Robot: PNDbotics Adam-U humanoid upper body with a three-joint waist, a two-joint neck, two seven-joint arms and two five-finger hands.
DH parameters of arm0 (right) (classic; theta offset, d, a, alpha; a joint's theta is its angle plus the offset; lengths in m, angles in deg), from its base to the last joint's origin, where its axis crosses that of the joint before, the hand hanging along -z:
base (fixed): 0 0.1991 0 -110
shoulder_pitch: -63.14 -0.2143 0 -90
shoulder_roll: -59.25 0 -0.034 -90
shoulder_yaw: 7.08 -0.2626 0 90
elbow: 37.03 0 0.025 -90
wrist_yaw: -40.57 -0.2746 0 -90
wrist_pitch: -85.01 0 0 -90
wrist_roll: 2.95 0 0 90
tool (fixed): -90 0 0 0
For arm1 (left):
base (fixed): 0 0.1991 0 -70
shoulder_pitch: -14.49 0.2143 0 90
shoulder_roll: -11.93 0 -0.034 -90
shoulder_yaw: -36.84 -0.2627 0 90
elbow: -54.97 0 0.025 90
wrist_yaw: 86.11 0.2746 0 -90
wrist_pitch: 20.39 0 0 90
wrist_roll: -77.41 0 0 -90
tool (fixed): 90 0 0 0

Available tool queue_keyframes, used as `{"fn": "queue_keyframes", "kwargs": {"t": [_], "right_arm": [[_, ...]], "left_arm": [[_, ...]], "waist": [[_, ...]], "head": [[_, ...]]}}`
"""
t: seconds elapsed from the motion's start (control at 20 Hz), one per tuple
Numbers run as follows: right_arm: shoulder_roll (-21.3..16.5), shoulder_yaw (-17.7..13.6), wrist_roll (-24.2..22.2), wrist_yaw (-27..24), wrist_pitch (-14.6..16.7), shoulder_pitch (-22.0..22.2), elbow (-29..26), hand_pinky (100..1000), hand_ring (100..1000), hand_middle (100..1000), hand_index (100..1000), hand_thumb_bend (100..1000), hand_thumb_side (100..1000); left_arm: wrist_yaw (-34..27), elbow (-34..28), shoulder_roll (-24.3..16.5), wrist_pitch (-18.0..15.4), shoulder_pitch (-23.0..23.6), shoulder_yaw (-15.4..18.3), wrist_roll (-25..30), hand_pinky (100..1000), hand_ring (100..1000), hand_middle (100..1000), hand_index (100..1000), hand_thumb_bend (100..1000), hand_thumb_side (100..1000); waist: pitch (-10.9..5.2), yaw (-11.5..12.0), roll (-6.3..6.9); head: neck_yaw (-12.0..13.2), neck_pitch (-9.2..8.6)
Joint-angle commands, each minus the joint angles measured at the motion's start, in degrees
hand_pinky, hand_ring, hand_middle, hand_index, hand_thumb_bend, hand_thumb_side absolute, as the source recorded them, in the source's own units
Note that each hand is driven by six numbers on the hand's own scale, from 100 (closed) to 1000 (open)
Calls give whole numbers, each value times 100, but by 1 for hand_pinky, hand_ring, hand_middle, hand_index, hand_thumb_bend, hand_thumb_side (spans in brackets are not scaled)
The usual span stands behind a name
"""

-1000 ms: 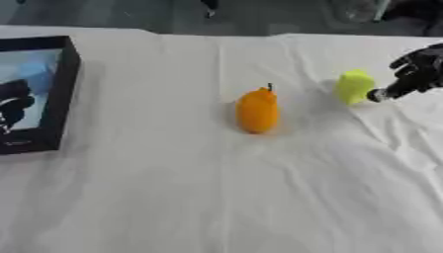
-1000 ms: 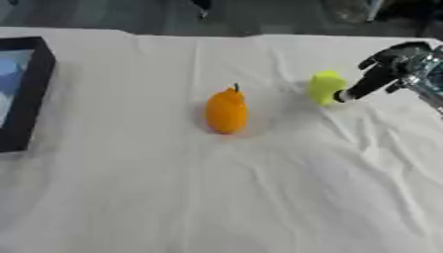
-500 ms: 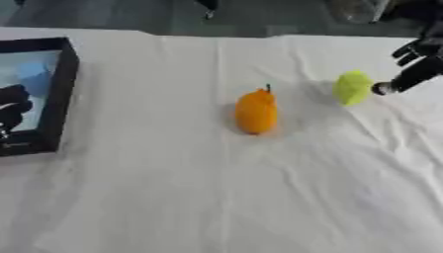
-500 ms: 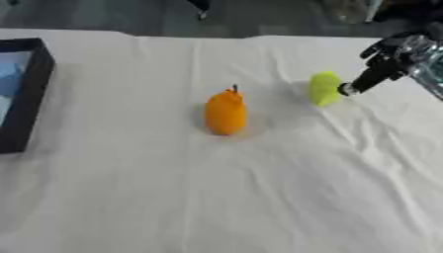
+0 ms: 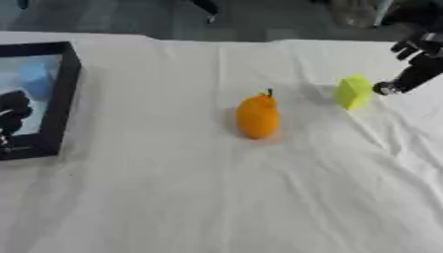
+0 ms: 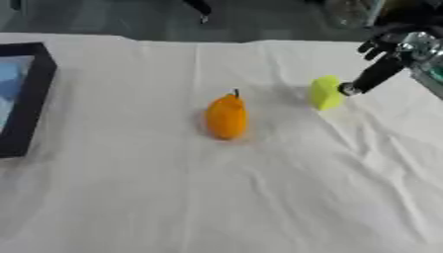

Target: Pick up the objects with one hand, pass them to the other hand, and then place them into the box on the other side of the table.

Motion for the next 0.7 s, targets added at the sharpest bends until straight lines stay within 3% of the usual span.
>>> {"fn": "queue_keyframes", "kwargs": {"t": [0.05,0.3,0.5,0.7], "right_arm": [[-330,-130,-378,303,-180,-7,-231,949,959,892,927,402,100],[-379,-182,-809,694,-180,119,-413,954,967,902,933,411,100],[-482,-182,-1182,777,-180,311,-620,961,979,919,969,447,100],[-611,-273,-1537,940,-180,491,-805,963,980,925,962,427,100]], "left_arm": [[22,-79,-51,-13,-44,65,-20,1000,870,861,743,100,807],[22,-79,-39,-26,-52,75,-31,1000,870,861,743,100,811],[25,-79,-27,-26,-30,91,-56,1000,870,861,743,100,813],[37,-79,-34,-27,15,110,-81,1000,869,861,743,100,813]], "waist": [[7,32,-61],[41,115,-91],[50,159,-105],[42,182,-109]], "head": [[-51,-117],[-106,-161],[-150,-101],[-167,-66]]}}
